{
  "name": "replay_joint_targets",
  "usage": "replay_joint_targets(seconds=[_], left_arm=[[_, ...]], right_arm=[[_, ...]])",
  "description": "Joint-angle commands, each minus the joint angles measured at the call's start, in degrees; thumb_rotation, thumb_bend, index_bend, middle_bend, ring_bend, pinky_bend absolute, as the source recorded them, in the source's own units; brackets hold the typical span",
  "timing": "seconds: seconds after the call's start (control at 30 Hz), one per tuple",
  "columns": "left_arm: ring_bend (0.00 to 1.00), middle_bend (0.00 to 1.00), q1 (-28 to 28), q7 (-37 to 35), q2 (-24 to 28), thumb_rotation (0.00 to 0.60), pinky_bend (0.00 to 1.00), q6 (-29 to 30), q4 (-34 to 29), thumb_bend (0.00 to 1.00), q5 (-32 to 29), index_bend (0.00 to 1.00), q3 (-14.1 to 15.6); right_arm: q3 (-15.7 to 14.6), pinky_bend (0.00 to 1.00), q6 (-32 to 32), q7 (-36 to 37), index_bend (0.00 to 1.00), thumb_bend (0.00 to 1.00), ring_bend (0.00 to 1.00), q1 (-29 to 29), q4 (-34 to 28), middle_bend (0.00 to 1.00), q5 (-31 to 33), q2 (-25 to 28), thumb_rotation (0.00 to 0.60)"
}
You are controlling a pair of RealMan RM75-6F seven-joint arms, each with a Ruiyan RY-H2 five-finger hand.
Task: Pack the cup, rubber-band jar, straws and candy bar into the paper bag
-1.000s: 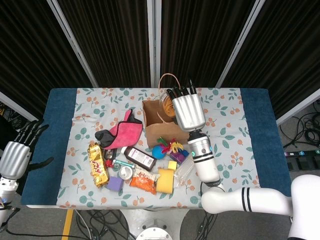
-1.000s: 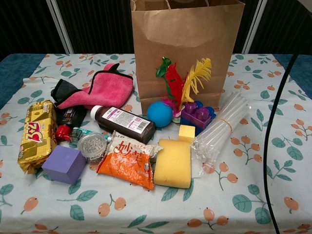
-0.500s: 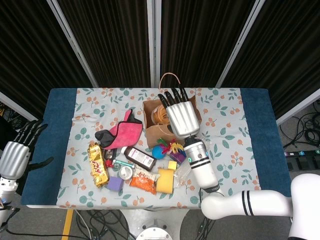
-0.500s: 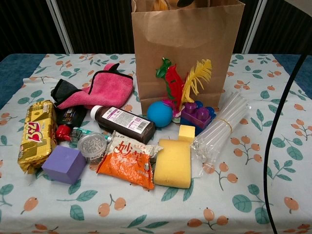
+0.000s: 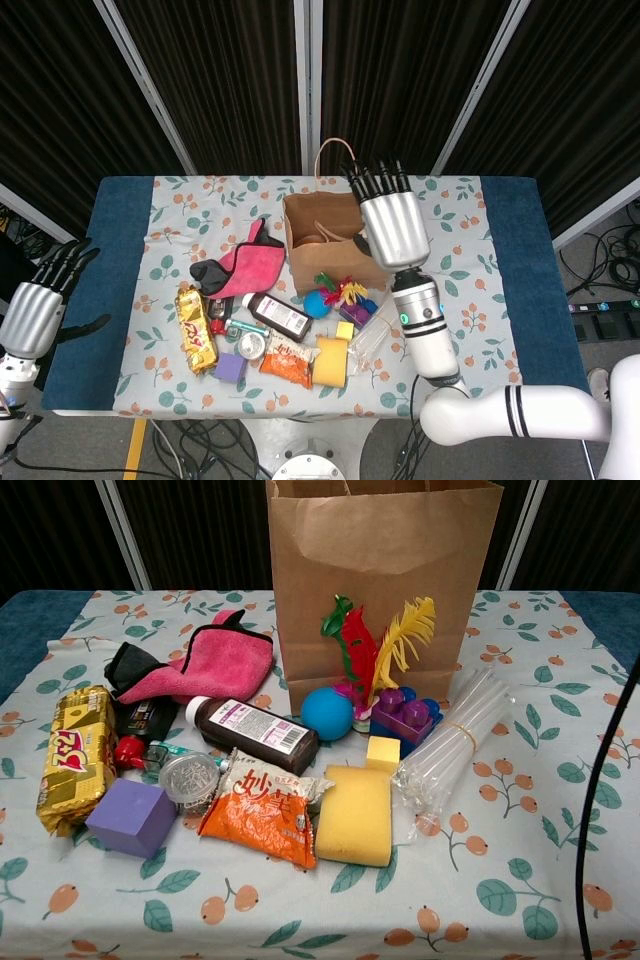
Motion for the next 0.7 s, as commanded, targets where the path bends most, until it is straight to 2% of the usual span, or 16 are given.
replay_joint_targets(seconds=[0.03,0.13,0.23,0.4,0.53,0.63,0.7], left_arm=[[0.08,0.16,-0.2,0.3,-0.1,0.6,0.2,0.1,-0.4,0.03,0.2,0.14,-0.1],[0.08,0.16,-0.3,1.0,0.1,0.6,0.2,0.3,-1.3,0.03,0.6,0.14,-0.2],[0.08,0.16,-0.3,1.7,0.6,0.6,0.2,0.5,-2.3,0.03,0.8,0.14,-0.2],[0.08,0.16,-0.1,2.7,0.9,0.6,0.2,0.3,-3.5,0.03,0.9,0.14,0.1],[0.08,0.16,0.2,3.2,0.5,0.6,0.2,0.1,-3.6,0.03,0.8,0.14,0.4],[0.08,0.16,0.4,3.6,0.2,0.6,0.2,0.1,-3.5,0.03,0.9,0.14,0.7],[0.08,0.16,0.5,3.7,0.0,0.6,0.2,0.0,-3.3,0.03,1.0,0.14,0.9]], right_arm=[[-0.8,0.0,3.1,1.7,0.12,0.0,0.07,-4.1,-2.7,0.16,-2.1,4.5,0.6],[-2.2,0.0,4.3,4.0,0.12,0.0,0.07,-8.1,-4.8,0.17,-2.8,8.5,0.6],[-4.9,0.0,5.0,7.5,0.15,0.0,0.08,-12.6,-6.4,0.19,-5.0,12.3,0.6],[-11.9,0.0,2.8,13.9,0.22,0.0,0.11,-19.4,-7.5,0.22,-9.8,17.3,0.6],[-18.7,0.0,-2.9,19.0,0.26,0.0,0.11,-22.5,-5.0,0.22,-15.8,19.1,0.6],[-23.3,0.0,-7.0,22.4,0.26,0.0,0.12,-23.7,-1.1,0.24,-22.2,18.6,0.6],[-25.8,0.01,-9.1,26.0,0.29,0.0,0.14,-24.0,3.2,0.27,-28.6,17.1,0.6]])
